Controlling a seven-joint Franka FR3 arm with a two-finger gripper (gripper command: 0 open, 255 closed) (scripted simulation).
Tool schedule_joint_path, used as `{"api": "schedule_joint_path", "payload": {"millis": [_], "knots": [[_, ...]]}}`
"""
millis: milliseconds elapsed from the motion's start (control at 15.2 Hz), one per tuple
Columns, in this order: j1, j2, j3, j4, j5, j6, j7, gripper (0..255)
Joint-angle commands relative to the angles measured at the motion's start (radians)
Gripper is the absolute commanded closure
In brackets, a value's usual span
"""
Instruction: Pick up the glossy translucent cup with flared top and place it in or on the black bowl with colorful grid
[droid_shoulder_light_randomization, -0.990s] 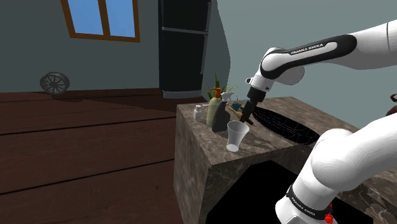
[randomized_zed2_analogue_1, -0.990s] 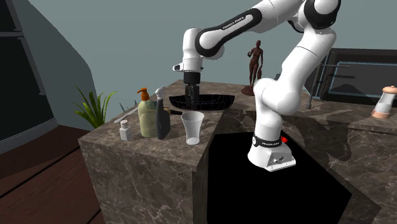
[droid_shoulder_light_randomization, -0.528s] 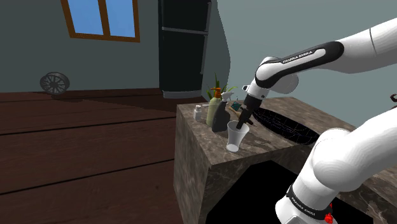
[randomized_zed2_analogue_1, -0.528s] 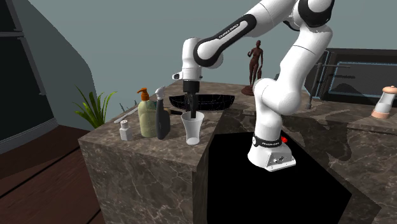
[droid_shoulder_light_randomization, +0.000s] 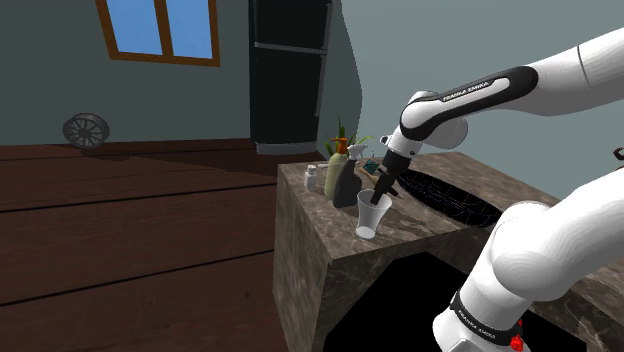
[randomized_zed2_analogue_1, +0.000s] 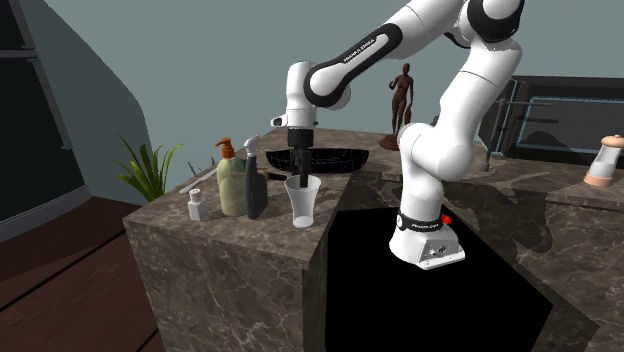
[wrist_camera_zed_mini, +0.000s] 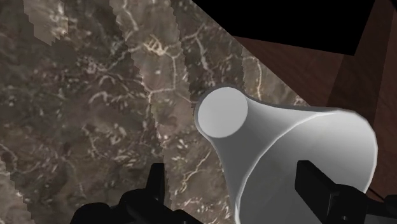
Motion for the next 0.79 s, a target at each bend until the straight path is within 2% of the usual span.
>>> {"api": "schedule_joint_path", "payload": {"millis": [0,594,726], "knots": [[0.0,0.0,0.0,0.0,0.0,0.0,0.0,255],[0.0,0.0,0.0,0.0,0.0,0.0,0.0,255],[-0.005,-0.019,0.008,0.015,-0.006,-0.032,0.012,255]]}}
